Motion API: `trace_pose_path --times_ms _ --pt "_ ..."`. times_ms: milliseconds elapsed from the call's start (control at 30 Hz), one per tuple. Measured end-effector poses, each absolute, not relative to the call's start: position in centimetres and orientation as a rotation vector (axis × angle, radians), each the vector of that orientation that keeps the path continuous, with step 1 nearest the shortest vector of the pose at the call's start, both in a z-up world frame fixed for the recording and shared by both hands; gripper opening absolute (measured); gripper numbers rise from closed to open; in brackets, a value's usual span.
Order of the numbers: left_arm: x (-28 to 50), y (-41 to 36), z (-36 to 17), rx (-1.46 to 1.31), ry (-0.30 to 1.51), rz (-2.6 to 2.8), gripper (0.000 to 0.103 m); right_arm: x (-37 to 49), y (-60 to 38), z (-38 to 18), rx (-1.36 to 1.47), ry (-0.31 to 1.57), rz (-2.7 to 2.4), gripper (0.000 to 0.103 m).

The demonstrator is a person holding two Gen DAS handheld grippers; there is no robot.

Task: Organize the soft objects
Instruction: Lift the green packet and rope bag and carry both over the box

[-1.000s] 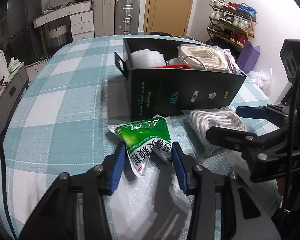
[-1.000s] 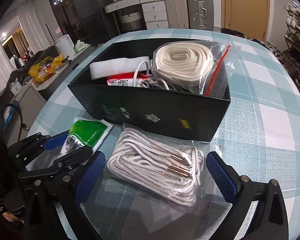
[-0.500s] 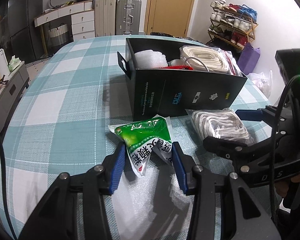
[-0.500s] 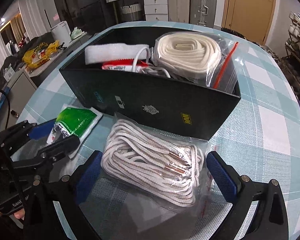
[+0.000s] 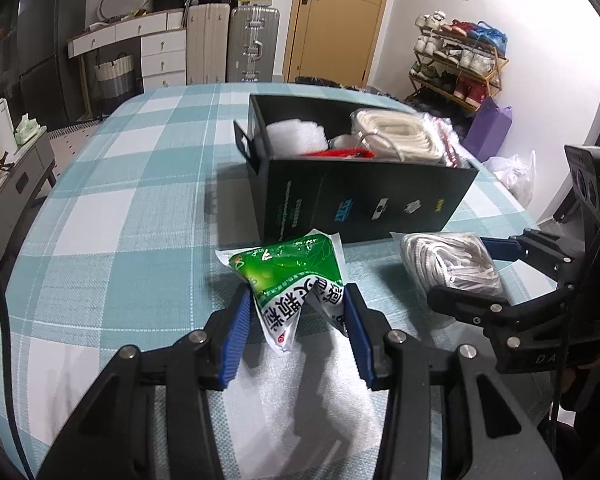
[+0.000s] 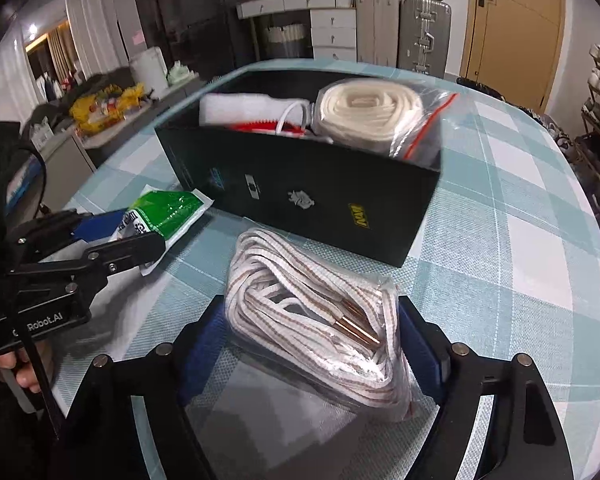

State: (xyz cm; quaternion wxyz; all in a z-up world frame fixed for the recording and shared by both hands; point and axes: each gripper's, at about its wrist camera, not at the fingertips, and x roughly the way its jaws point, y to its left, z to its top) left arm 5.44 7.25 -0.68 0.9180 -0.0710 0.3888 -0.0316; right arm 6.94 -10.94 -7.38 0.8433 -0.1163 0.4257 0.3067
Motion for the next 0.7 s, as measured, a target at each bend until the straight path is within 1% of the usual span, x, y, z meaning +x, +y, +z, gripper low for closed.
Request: trace_pose_path --times_ms 433,700 --pt "4.5 7.2 2.7 -0.122 0.695 -0.087 0.044 5.5 -13.6 -2.8 -0.183 0.773 0.654 0.082" --pt "5.0 7.6 4.9 -0.104 0.635 -0.087 0.044 5.4 -13.5 0.4 -0.166 0.683 0.655 0.082"
